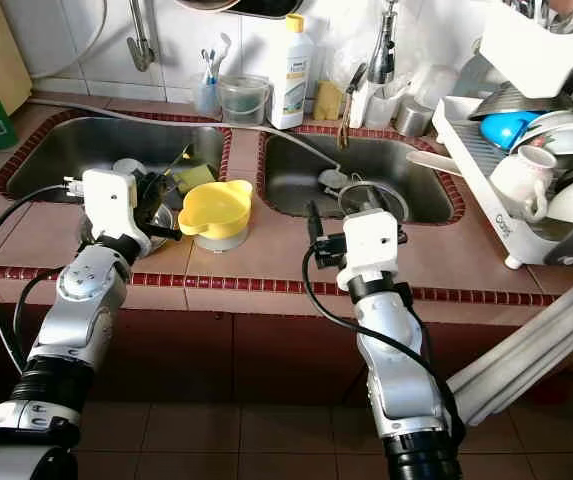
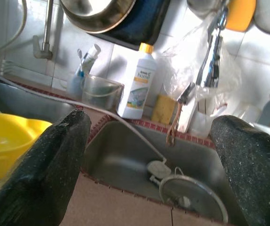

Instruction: Kitchen organization

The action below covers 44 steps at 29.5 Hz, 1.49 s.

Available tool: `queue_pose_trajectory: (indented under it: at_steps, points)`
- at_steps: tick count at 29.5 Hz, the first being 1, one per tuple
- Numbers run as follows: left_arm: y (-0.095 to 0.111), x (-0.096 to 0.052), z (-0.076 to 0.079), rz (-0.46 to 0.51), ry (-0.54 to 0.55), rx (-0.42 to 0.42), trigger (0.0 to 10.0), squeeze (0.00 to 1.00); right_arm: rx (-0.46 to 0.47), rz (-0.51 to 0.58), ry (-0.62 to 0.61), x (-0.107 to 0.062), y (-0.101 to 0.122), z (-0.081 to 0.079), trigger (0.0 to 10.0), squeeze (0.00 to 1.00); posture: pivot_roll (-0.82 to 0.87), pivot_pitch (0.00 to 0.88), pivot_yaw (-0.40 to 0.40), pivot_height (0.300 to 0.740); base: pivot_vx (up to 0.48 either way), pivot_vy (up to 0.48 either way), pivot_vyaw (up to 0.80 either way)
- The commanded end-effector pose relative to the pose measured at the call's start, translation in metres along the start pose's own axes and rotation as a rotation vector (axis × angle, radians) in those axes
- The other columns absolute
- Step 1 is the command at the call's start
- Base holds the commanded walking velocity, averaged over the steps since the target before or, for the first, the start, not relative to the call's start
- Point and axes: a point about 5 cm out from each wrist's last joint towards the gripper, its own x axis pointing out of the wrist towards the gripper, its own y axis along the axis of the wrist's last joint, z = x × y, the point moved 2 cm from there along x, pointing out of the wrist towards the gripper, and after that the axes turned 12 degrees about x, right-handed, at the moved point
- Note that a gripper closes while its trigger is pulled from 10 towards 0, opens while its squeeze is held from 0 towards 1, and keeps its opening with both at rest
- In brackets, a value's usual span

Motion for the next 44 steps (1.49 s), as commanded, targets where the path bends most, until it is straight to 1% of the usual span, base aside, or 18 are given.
queue_pose_trajectory:
  at_steps: [1, 2, 3, 4, 5, 8, 9, 13, 14, 15, 16, 18, 22, 27, 32, 40, 42, 44]
  points:
    - [-0.003, -0.006, 0.002, 0.003, 0.011, -0.015, 10.0, 0.00, 0.012, 0.000, -0.005, 0.001, -0.003, 0.000, 10.0, 0.00, -0.27, 0.000, -0.027, 0.740, 0.000, 0.000, 0.00]
    - [-0.005, -0.010, 0.003, 0.003, 0.011, -0.019, 10.0, 0.00, 0.014, -0.007, -0.004, 0.001, -0.006, -0.001, 10.0, 0.00, -0.27, 0.000, -0.023, 0.740, 0.000, 0.000, 0.00]
    - [-0.005, -0.010, 0.003, 0.003, 0.011, -0.019, 10.0, 0.00, 0.014, -0.007, -0.004, 0.001, -0.006, -0.001, 10.0, 0.00, -0.27, 0.000, -0.023, 0.740, 0.000, 0.000, 0.00]
    - [-0.009, -0.017, 0.006, 0.007, 0.000, -0.032, 10.0, 0.00, 0.004, -0.005, -0.003, 0.001, -0.006, -0.003, 10.0, 0.00, -0.27, 0.000, -0.020, 0.740, 0.000, 0.000, 0.00]
    - [-0.011, -0.020, 0.007, 0.012, 0.001, -0.041, 10.0, 0.00, 0.022, -0.002, -0.007, 0.000, -0.006, -0.003, 10.0, 0.00, -0.27, 0.000, -0.020, 0.740, 0.000, 0.000, 0.00]
    - [-0.022, -0.036, 0.007, -0.020, 0.026, -0.076, 10.0, 0.00, 0.052, -0.002, -0.018, -0.004, -0.006, -0.006, 10.0, 0.00, -0.27, 0.000, -0.031, 0.740, 0.000, 0.000, 0.00]
    - [-0.022, -0.036, 0.007, -0.020, 0.026, -0.076, 10.0, 0.00, 0.052, -0.002, -0.018, -0.004, -0.006, -0.006, 10.0, 0.00, -0.27, 0.000, -0.031, 0.740, 0.000, 0.000, 0.00]
    - [-0.027, -0.047, -0.002, -0.065, 0.092, -0.136, 10.0, 0.00, 0.056, -0.008, 0.002, -0.011, -0.010, -0.012, 10.0, 0.00, -0.26, 0.000, -0.034, 0.740, 0.000, 0.000, 0.00]
    - [-0.026, -0.051, -0.007, -0.059, 0.119, -0.150, 10.0, 0.00, 0.063, -0.014, 0.006, -0.014, -0.012, -0.013, 10.0, 0.00, -0.26, 0.000, -0.040, 0.740, 0.000, 0.000, 0.00]
    - [-0.026, -0.051, -0.007, -0.059, 0.119, -0.150, 10.0, 0.00, 0.063, -0.014, 0.006, -0.014, -0.012, -0.013, 10.0, 0.00, -0.26, 0.000, -0.040, 0.740, 0.000, 0.000, 0.00]
    - [-0.020, -0.054, -0.011, -0.033, 0.136, -0.153, 10.0, 0.00, 0.069, -0.021, 0.003, -0.016, -0.014, -0.013, 10.0, 0.00, -0.25, 0.000, -0.043, 0.740, 0.000, 0.000, 0.00]
    - [-0.015, -0.055, -0.013, -0.012, 0.146, -0.131, 10.0, 0.00, 0.075, -0.025, 0.003, -0.017, -0.016, -0.014, 10.0, 0.00, -0.25, 0.000, -0.046, 0.740, 0.000, 0.000, 0.00]
    - [-0.012, -0.058, -0.016, -0.005, 0.163, -0.129, 10.0, 0.00, 0.091, -0.023, 0.017, -0.018, -0.015, -0.018, 10.0, 0.00, -0.25, 0.000, -0.042, 0.740, 0.000, 0.000, 0.00]
    - [-0.012, -0.065, -0.014, -0.009, 0.149, -0.133, 10.0, 0.00, 0.100, -0.028, 0.015, -0.023, -0.017, -0.020, 10.0, 0.00, -0.23, 0.000, -0.041, 0.740, 0.000, 0.000, 0.00]
    - [-0.011, -0.070, -0.014, -0.013, 0.121, -0.115, 10.0, 0.00, 0.111, -0.043, -0.003, -0.027, -0.022, -0.019, 10.0, 0.00, -0.22, 0.000, -0.041, 0.740, 0.000, 0.000, 0.00]
    - [-0.007, -0.068, -0.016, -0.010, 0.089, -0.076, 10.0, 0.00, 0.115, -0.047, 0.001, -0.029, -0.022, -0.019, 10.0, 0.00, -0.21, 0.000, -0.048, 0.740, 0.000, 0.000, 0.00]
    - [-0.005, -0.064, -0.011, -0.004, 0.042, -0.063, 10.0, 0.00, 0.126, -0.059, 0.004, -0.030, -0.025, -0.020, 10.0, 0.00, -0.20, 0.000, -0.059, 0.740, 0.000, 0.000, 0.00]
    - [-0.003, -0.062, -0.010, 0.001, 0.031, -0.048, 10.0, 0.00, 0.128, -0.066, 0.019, -0.030, -0.027, -0.023, 10.0, 0.00, -0.20, 0.000, -0.060, 0.740, 0.000, 0.000, 0.00]
